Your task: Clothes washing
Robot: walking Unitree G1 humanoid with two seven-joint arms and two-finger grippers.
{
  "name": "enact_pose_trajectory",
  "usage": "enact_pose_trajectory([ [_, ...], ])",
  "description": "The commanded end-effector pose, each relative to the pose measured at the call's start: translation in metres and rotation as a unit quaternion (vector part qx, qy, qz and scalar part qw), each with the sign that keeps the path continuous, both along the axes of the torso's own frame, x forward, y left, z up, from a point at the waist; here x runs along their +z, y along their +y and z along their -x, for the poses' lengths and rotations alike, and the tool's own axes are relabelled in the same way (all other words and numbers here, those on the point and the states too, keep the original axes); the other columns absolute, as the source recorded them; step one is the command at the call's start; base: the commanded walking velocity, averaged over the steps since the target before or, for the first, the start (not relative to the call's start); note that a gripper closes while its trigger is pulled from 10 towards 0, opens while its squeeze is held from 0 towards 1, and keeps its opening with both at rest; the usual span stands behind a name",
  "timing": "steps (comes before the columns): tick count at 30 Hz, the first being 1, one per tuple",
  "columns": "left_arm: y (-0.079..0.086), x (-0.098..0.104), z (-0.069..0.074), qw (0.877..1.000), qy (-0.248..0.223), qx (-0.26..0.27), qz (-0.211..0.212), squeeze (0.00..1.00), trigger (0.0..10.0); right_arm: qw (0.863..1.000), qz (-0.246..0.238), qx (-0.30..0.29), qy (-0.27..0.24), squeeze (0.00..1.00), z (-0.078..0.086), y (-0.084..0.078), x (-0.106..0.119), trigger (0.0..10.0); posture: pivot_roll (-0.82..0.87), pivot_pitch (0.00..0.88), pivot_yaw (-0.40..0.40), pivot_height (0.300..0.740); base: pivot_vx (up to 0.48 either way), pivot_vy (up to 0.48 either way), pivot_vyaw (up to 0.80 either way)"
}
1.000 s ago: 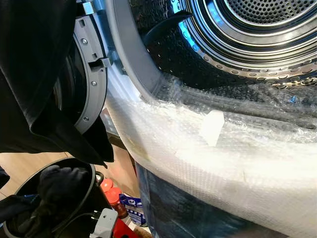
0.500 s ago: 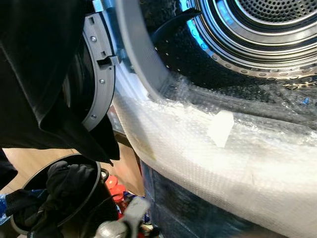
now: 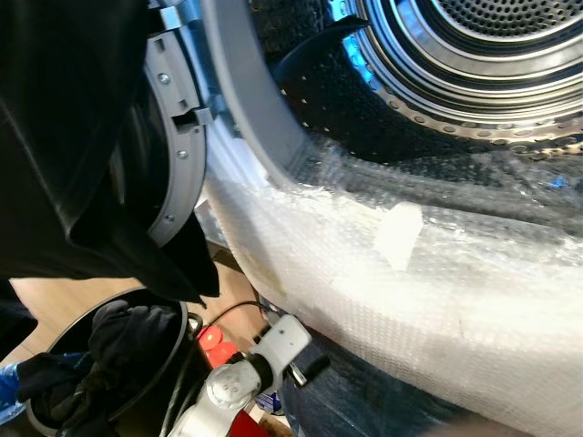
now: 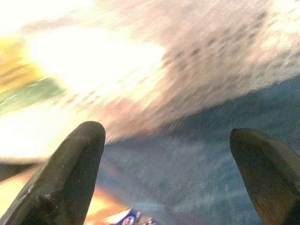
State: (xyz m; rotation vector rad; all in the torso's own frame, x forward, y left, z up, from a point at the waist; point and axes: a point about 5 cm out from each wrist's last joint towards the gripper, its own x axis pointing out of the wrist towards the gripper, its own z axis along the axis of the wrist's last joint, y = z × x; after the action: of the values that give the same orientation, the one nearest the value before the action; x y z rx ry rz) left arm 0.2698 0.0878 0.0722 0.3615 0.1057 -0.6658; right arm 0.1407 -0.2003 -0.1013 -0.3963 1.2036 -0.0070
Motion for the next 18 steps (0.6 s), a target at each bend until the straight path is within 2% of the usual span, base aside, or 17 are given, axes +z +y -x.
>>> enact_pose_trajectory([
  [1,0.014,0.007,0.003,1.000,0.004,0.015,-0.010,0.00,10.0,0.999,-0.010,0.004,0.031,0.00,0.016,0.009,-0.007,10.0,-0.03,0.000,0.196,0.740,0.000,0.000,0.00],
  [2,0.022,0.017,0.008,0.999,0.001,0.031,-0.014,0.00,10.0,1.000,-0.011,0.003,0.028,0.00,0.014,0.010,-0.006,10.0,-0.03,0.000,0.202,0.740,0.000,0.000,0.00],
  [3,0.022,0.017,0.008,0.999,0.001,0.031,-0.014,0.00,10.0,1.000,-0.011,0.003,0.028,0.00,0.014,0.010,-0.006,10.0,-0.03,0.000,0.202,0.740,0.000,0.000,0.00],
  [4,0.032,0.025,0.013,0.998,0.008,0.058,-0.013,0.00,10.0,1.000,-0.013,-0.001,0.024,0.00,0.011,0.011,-0.006,10.0,-0.03,0.000,0.206,0.740,0.000,0.000,0.00],
  [6,0.040,0.029,0.017,0.996,0.018,0.086,-0.008,0.00,10.0,1.000,-0.015,-0.005,0.021,0.00,0.010,0.012,-0.005,10.0,-0.03,0.000,0.206,0.740,0.000,0.000,0.00],
  [8,0.060,0.027,0.022,0.979,0.069,0.188,0.035,0.00,10.0,1.000,-0.014,0.000,0.021,0.00,0.009,0.012,-0.005,10.0,-0.02,0.000,0.210,0.740,0.000,0.000,0.00],
  [10,0.077,0.021,0.021,0.952,0.108,0.272,0.095,0.00,10.0,1.000,-0.014,0.001,0.020,0.00,0.008,0.012,-0.005,10.0,-0.02,0.000,0.211,0.740,0.000,0.000,0.00],
  [11,0.097,0.014,0.024,0.921,0.136,0.342,0.127,0.00,10.0,1.000,-0.015,-0.001,0.019,0.00,0.008,0.012,-0.004,10.0,-0.02,0.000,0.210,0.740,0.000,0.000,0.00],
  [12,0.097,0.014,0.024,0.921,0.136,0.342,0.127,0.00,10.0,1.000,-0.015,-0.001,0.019,0.00,0.008,0.012,-0.004,10.0,-0.02,0.000,0.210,0.740,0.000,0.000,0.00],
  [15,0.123,0.005,0.032,0.894,0.162,0.399,0.124,0.00,10.0,1.000,-0.016,0.000,0.019,0.00,0.007,0.012,-0.004,10.0,0.00,0.000,0.203,0.740,0.000,0.000,0.00],
  [16,0.123,0.005,0.032,0.894,0.162,0.399,0.124,0.00,10.0,1.000,-0.016,0.000,0.019,0.00,0.007,0.012,-0.004,10.0,0.00,0.000,0.203,0.740,0.000,0.000,0.00],
  [18,0.132,0.005,0.034,0.886,0.165,0.417,0.121,0.00,10.0,1.000,-0.015,0.002,0.020,0.00,0.007,0.011,-0.004,10.0,0.00,0.000,0.201,0.740,0.000,0.000,0.00],
])
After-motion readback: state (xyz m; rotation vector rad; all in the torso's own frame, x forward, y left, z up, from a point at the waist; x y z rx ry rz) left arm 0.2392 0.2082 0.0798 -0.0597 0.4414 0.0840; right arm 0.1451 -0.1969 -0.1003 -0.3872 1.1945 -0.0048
